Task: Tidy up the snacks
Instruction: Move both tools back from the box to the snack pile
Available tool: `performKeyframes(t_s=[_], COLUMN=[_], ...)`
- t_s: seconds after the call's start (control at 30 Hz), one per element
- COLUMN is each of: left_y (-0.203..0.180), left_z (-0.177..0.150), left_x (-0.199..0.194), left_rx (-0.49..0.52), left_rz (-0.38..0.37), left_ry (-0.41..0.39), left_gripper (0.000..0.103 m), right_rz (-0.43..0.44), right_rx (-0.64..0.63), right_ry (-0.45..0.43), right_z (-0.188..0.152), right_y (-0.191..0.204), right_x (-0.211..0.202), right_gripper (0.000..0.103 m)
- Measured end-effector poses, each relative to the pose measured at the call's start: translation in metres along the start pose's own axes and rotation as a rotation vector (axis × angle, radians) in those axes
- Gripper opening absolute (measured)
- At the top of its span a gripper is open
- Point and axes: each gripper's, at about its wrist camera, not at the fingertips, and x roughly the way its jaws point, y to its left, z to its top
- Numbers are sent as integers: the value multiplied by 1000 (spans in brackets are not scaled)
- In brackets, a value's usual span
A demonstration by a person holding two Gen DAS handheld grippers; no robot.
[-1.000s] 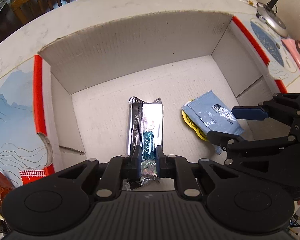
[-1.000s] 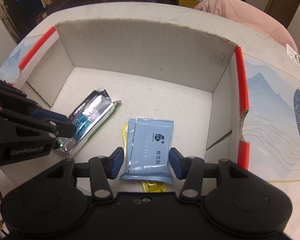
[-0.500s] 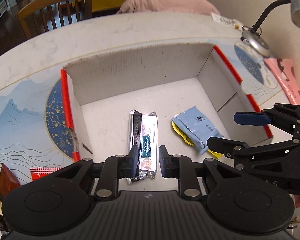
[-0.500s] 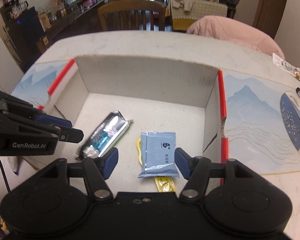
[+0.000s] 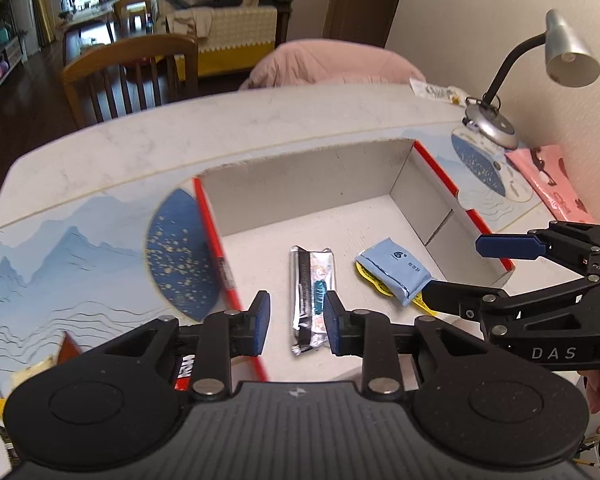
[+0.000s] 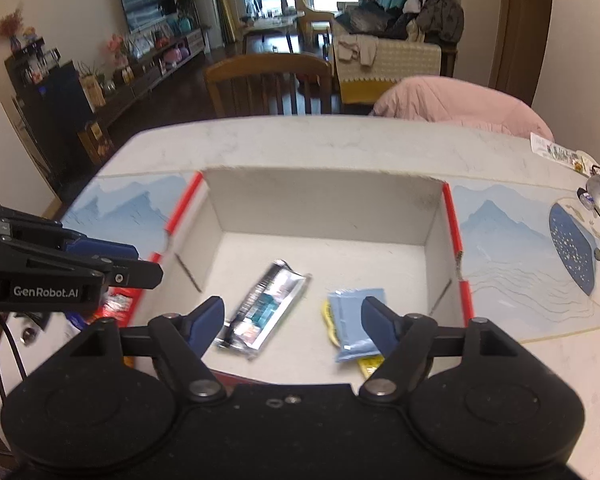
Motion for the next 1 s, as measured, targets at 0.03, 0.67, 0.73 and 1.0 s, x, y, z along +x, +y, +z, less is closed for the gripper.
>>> performKeyframes(t_s=[0.03,0.67,0.73,1.0], left_y=[3,84,94,137], left_z=[-3,-68,-77,-108], left_x=[-7,-104,-112,-132], left_rx=[0,-32,-42,-89], left_rz=[-2,39,48,100], left_ry=[-11,-169,-179,-208], left_gripper=[28,57,58,71], right_rz=[9,121,129,146], right_rx=[0,-20,-31,-27], right_ry=[-17,-185,-196,-192], right_z=[0,-19,-21,-33], right_y=[6,123,134,170], right_x=[-4,-27,-27,-18], right_gripper=[78,98,98,103])
